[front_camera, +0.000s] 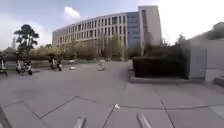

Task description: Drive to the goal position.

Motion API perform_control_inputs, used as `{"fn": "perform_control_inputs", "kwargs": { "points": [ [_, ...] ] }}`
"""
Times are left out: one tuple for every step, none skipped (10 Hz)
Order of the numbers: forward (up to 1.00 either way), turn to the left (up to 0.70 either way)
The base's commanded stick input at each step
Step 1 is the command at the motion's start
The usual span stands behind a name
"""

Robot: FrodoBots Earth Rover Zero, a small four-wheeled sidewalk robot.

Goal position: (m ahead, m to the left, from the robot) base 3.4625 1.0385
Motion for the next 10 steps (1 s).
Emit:
{"fn": "perform_control_inputs", "kwargs": {
  "points": [
    [1.00, 0.00],
    [1.00, 0.00],
    [1.00, 0.00],
    [1.00, 0.00],
    [1.00, 0.00],
    [1.00, 0.00],
    [1.00, 0.00],
    [1.00, 0.21],
    [1.00, 0.27],
    [1.00, 0.22]
  ]
}}
